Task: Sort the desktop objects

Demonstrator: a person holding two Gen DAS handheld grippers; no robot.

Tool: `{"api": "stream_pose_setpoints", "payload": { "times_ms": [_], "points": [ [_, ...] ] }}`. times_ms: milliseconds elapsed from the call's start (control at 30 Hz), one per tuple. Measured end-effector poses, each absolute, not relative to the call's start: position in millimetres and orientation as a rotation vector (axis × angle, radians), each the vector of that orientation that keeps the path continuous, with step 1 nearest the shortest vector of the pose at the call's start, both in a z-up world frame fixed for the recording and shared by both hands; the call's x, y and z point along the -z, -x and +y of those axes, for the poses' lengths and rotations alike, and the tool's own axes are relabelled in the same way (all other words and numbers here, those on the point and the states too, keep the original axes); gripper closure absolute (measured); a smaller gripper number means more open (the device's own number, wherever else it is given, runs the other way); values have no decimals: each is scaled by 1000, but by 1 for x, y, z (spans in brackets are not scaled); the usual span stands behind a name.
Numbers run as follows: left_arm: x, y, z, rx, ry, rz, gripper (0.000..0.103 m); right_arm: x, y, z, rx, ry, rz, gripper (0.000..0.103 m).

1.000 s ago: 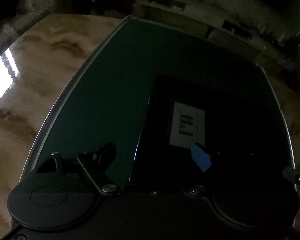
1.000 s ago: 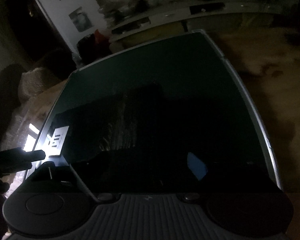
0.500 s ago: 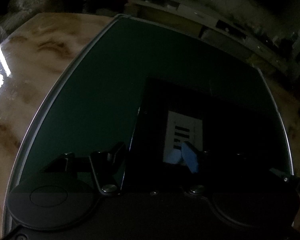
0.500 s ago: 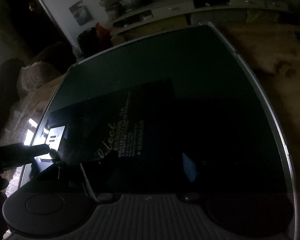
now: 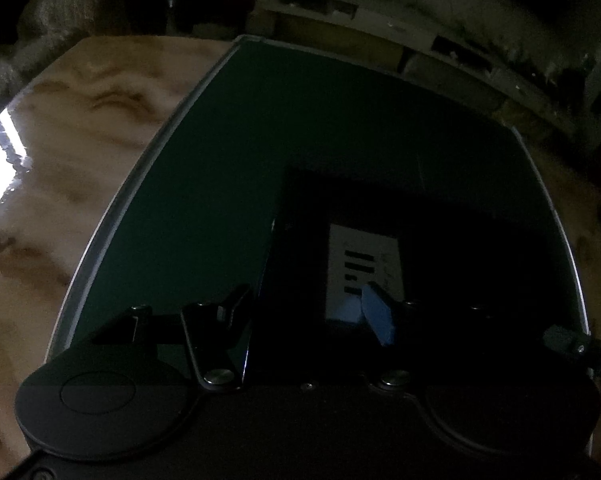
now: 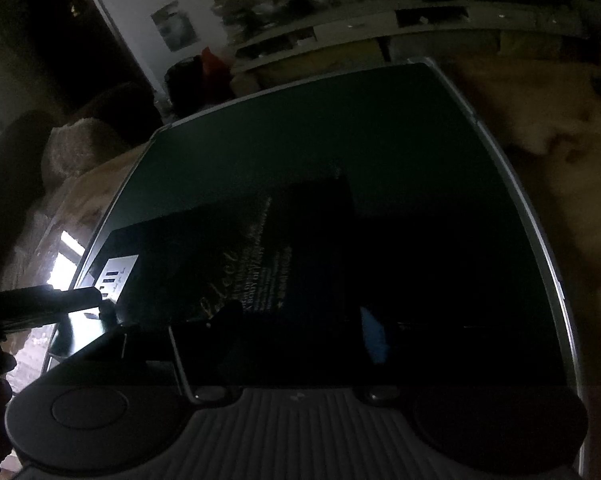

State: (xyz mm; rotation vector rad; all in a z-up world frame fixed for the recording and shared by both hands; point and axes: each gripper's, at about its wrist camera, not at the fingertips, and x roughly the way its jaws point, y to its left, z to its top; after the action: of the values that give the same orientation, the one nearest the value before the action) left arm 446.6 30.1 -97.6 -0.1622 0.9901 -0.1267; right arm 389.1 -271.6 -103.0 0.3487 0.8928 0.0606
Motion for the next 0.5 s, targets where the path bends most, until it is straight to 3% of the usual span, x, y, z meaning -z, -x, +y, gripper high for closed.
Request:
{"api": "stream_pose_setpoints", "payload": {
  "times_ms": [500],
  "points": [
    [72,-391,24,144,107,948,44,71,-343,-258,-56,-249,815,37]
  ]
}}
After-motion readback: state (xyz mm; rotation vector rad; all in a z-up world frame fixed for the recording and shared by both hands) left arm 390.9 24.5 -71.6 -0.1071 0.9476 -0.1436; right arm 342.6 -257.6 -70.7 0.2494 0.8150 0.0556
